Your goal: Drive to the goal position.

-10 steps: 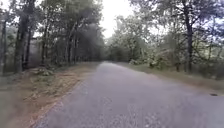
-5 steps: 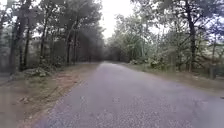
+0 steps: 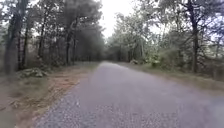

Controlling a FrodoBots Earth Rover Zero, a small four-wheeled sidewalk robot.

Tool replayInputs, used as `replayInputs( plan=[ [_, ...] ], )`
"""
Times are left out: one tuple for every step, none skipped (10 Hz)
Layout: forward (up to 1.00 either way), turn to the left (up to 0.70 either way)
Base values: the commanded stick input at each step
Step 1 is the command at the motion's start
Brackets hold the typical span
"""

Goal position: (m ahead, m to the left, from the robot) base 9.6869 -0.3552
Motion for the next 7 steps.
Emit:
replayInputs(
  plan=[
    [0.45,0.00],
    [0.45,0.00],
    [0.45,0.00],
    [0.45,0.00],
    [0.45,0.00],
    [0.45,0.00],
    [0.45,0.00]
  ],
)
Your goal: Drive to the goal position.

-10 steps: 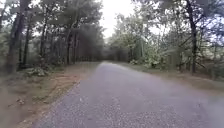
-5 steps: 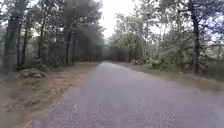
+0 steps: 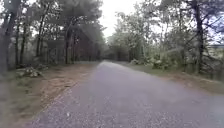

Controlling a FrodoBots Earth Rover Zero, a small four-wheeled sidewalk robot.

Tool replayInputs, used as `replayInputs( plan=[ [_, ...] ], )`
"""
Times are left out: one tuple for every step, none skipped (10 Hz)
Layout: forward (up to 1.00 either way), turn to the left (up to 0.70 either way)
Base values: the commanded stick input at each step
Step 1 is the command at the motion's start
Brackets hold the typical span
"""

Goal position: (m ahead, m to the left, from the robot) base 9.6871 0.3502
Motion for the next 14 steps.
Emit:
replayInputs(
  plan=[
    [0.45,0.00],
    [0.45,0.00],
    [0.45,0.00],
    [0.45,0.00],
    [0.45,0.00],
    [0.45,0.00],
    [0.45,0.00],
    [0.45,0.00],
    [0.45,0.00],
    [0.45,0.00],
    [0.45,0.00],
    [0.45,0.00],
    [0.45,0.00],
    [0.45,0.00]
  ],
)
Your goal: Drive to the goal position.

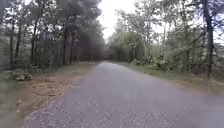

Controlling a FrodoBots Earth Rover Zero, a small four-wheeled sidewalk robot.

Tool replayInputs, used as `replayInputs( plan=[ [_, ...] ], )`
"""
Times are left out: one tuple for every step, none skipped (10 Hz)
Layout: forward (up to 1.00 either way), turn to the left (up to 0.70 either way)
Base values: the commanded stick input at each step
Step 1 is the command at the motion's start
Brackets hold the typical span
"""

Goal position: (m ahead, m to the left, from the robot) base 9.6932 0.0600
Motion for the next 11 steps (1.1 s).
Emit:
replayInputs(
  plan=[
    [0.45,0.00],
    [0.45,0.00],
    [0.45,0.00],
    [0.45,0.00],
    [0.45,0.00],
    [0.45,0.00],
    [0.45,0.00],
    [0.45,0.00],
    [0.45,0.00],
    [0.45,0.00],
    [0.45,0.00]
  ],
)
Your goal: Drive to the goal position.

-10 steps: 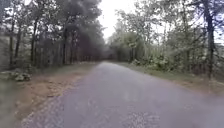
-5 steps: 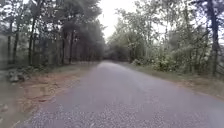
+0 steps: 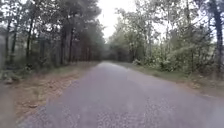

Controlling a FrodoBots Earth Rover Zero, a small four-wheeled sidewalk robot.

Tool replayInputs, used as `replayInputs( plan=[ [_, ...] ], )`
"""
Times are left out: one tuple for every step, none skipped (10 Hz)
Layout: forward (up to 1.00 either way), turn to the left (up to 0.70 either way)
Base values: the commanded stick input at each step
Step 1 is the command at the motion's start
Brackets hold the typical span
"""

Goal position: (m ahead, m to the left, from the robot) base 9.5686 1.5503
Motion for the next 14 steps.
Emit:
replayInputs(
  plan=[
    [0.45,0.00],
    [0.45,0.00],
    [0.45,0.00],
    [0.45,0.00],
    [0.45,0.00],
    [0.45,0.00],
    [0.45,0.00],
    [0.45,0.00],
    [0.45,0.00],
    [0.45,0.00],
    [0.45,0.00],
    [0.45,0.00],
    [0.45,0.00],
    [0.45,0.00]
  ],
)
